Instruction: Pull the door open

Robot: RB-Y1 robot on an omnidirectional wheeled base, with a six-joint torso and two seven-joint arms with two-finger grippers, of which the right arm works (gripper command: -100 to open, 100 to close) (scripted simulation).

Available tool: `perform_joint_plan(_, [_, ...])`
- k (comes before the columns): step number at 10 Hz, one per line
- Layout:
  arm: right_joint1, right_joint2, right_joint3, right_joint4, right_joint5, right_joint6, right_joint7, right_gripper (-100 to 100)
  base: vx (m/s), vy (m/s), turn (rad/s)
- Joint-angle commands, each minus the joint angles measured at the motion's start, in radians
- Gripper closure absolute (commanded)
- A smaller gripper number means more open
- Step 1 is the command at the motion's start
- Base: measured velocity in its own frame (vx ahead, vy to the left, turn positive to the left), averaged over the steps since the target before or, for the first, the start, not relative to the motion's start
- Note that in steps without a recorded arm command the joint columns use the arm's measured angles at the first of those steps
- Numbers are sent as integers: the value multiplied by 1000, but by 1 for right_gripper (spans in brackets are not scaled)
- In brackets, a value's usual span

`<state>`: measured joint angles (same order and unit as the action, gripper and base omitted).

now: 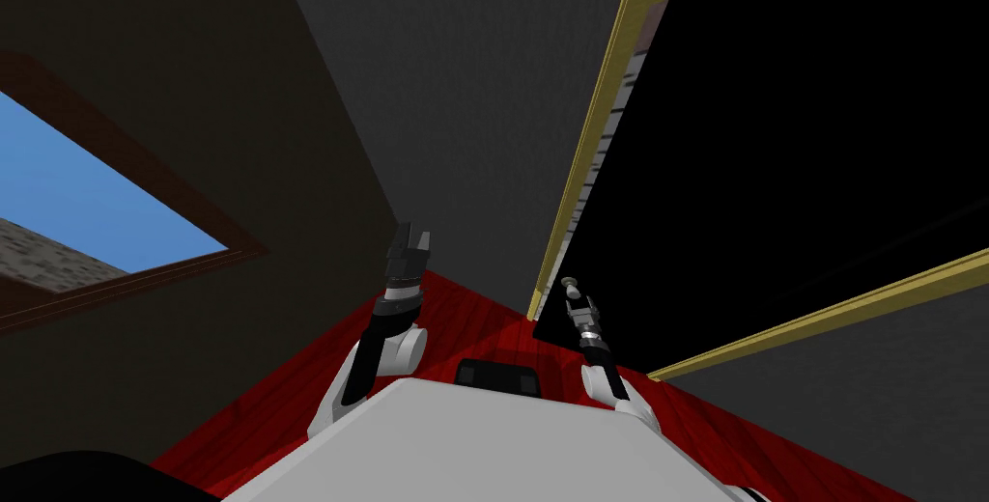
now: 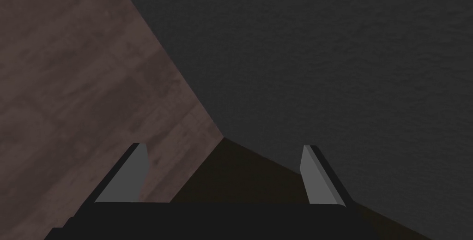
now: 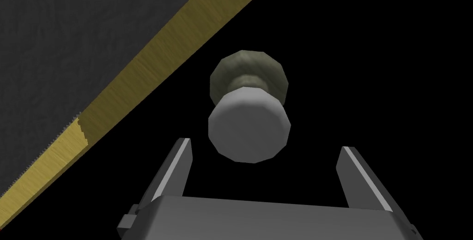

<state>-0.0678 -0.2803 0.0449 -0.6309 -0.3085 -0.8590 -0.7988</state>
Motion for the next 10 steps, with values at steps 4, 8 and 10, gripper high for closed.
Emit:
perform_joint_plan(4, [-1, 11, 29, -16, -55, 9, -128, -100, -61, -13, 28])
perform_joint_plan(8, [-2, 18, 48, -28, -90, 15, -218, -100, -58, -16, 26])
perform_joint_plan(10, [-2, 22, 57, -33, -108, 18, -260, -100, -50, -18, 22])
